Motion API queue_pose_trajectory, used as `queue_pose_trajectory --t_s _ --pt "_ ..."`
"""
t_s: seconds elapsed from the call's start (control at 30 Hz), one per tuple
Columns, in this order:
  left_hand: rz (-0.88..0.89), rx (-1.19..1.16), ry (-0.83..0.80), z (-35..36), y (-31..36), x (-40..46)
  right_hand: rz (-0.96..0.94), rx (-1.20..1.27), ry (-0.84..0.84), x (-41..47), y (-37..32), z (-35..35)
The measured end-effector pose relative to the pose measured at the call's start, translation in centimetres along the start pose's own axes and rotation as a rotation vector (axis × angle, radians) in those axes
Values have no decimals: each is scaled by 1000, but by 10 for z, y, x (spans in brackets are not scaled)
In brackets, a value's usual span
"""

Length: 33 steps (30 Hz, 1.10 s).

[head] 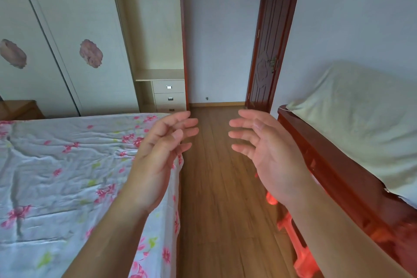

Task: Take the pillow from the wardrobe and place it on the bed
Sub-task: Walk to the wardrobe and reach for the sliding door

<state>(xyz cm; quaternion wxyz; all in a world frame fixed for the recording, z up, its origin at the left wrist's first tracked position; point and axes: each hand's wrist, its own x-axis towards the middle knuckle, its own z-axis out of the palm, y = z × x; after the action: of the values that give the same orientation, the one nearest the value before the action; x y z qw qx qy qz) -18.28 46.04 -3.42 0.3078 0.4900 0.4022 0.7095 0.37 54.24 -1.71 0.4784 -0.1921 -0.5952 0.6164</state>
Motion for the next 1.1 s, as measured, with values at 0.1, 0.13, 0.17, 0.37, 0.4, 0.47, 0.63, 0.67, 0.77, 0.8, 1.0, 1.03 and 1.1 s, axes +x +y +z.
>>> queue_pose_trajectory --t_s 0.1,0.13,0.17,0.37,0.4,0.47,0.63,0.67,0.77,0.8,1.0,1.03,1.1 --pt "16 58 -12 -13 -7 13 -7 -5 9 20 12 2" --pt "11 58 -9 -15 -10 19 -8 -3 6 27 15 2" --pt "1 47 0 -18 -13 26 -8 0 1 33 18 1" --pt "-52 8 35 -23 -37 67 -16 30 -7 79 34 -17" --pt "-57 8 41 -23 -43 75 -16 36 -14 88 38 -21" --pt "-65 14 56 -24 -55 91 -17 42 -30 109 48 -30" --pt "-61 108 102 -18 -89 148 -38 42 -86 175 72 -56" --pt "-68 93 108 -15 -96 162 -36 48 -94 190 77 -64" --pt "-78 38 123 -5 -118 210 -38 70 -99 239 84 -93" --pt "-85 28 129 -2 -125 226 -38 77 -97 254 86 -103" --pt "-74 4 191 20 -164 313 -28 107 -105 341 98 -162" --pt "-69 8 194 24 -168 326 -21 119 -100 355 100 -168" --pt "-76 22 195 29 -175 347 -2 133 -95 377 105 -176"
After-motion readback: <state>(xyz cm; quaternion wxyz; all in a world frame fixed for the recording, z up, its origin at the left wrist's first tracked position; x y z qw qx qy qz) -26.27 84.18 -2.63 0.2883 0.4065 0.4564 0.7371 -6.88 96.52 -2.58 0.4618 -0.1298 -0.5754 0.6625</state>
